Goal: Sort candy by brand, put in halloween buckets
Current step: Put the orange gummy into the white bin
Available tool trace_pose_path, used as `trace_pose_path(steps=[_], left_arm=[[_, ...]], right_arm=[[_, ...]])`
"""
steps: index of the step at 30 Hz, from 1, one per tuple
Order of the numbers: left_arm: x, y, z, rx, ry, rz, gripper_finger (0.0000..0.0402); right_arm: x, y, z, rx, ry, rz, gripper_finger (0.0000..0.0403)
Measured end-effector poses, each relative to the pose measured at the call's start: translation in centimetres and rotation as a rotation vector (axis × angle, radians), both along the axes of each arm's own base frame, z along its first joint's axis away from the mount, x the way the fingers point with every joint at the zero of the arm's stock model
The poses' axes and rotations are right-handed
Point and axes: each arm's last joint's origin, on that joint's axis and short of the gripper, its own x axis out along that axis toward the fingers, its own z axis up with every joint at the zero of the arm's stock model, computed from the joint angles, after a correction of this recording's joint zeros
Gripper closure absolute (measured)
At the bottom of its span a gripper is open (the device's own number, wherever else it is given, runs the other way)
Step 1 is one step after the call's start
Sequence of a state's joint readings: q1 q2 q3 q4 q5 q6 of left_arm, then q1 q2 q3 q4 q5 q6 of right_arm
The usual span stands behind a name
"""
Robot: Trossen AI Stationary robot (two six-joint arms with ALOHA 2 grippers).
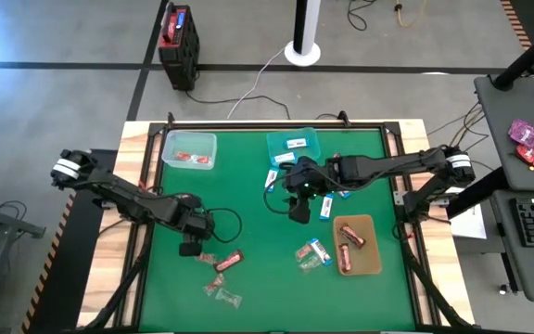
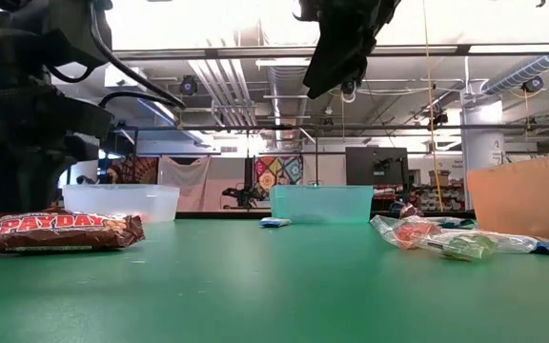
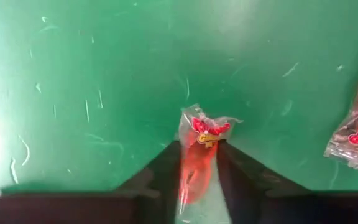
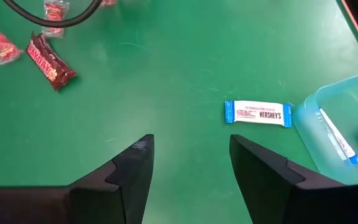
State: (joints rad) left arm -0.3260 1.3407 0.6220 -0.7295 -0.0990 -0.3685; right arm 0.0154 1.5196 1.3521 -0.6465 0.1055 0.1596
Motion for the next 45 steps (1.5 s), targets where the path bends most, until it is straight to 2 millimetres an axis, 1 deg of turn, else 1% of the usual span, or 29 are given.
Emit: trace_pose_path(steps=[3,4,6,8,11,14,17,19,22,25,29,32,34,37,40,43,45], left_arm=[[0.0,0.0,0.0,0.001,0.000,-0.009,0.0381],[0.0,0.0,0.0,0.001,-0.002,-0.009,0.0390],[0.1,0.0,0.2,-0.002,-0.007,-0.010,0.0389],[0.3,-0.1,0.9,-0.005,-0.020,-0.019,0.0384],[0.2,0.0,3.1,0.027,-0.017,-0.052,0.0394],[-0.2,0.8,6.1,0.175,-0.059,-0.039,0.0399],[-0.6,2.3,9.3,0.346,-0.126,0.027,0.0398],[-0.8,3.6,11.1,0.423,-0.172,0.065,0.0400],[-0.5,6.5,13.3,0.494,-0.241,0.132,0.0401],[-0.3,10.0,14.4,0.516,-0.265,0.200,0.0401],[-1.3,15.1,14.0,0.444,-0.221,0.303,0.0401],[-2.7,18.4,12.7,0.350,-0.175,0.407,0.0401],[-3.4,20.2,11.6,0.310,-0.167,0.464,0.0402],[-4.2,22.2,9.8,0.273,-0.120,0.513,0.0402],[-4.4,23.7,8.5,0.264,-0.097,0.568,0.0402],[-4.1,24.5,7.4,0.239,-0.056,0.605,0.0398],[-3.9,24.8,6.8,0.225,-0.039,0.615,0.0387]], right_arm=[[0.0,0.0,0.0,0.000,0.000,0.000,0.0200],[0.0,0.0,0.0,0.000,0.000,0.000,0.0200],[0.0,0.0,0.0,0.000,0.001,0.000,0.0200],[0.0,0.0,0.0,0.000,0.004,0.001,0.0200],[-0.1,0.0,-0.1,0.000,0.014,0.001,0.0200],[-0.3,0.0,-0.1,0.000,0.029,0.001,0.0200],[-0.4,0.0,0.0,0.003,0.028,-0.003,0.0200],[-0.4,0.0,0.0,0.003,0.026,-0.003,0.0200],[-0.3,0.0,0.0,0.000,0.021,0.000,0.0200],[-0.3,0.0,0.0,0.001,0.013,-0.002,0.0200],[-0.2,0.0,0.1,0.009,0.012,-0.010,0.0200],[-0.2,0.2,0.1,0.015,0.011,-0.014,0.0200],[-0.3,0.2,0.0,0.015,0.011,-0.012,0.0200],[-0.2,0.2,0.1,0.014,0.011,-0.011,0.0200],[-0.3,0.2,0.0,0.014,0.012,-0.011,0.0200],[-0.3,0.2,-0.1,0.014,0.015,-0.011,0.0200],[-0.3,0.2,-0.3,0.014,0.019,-0.011,0.0199]])
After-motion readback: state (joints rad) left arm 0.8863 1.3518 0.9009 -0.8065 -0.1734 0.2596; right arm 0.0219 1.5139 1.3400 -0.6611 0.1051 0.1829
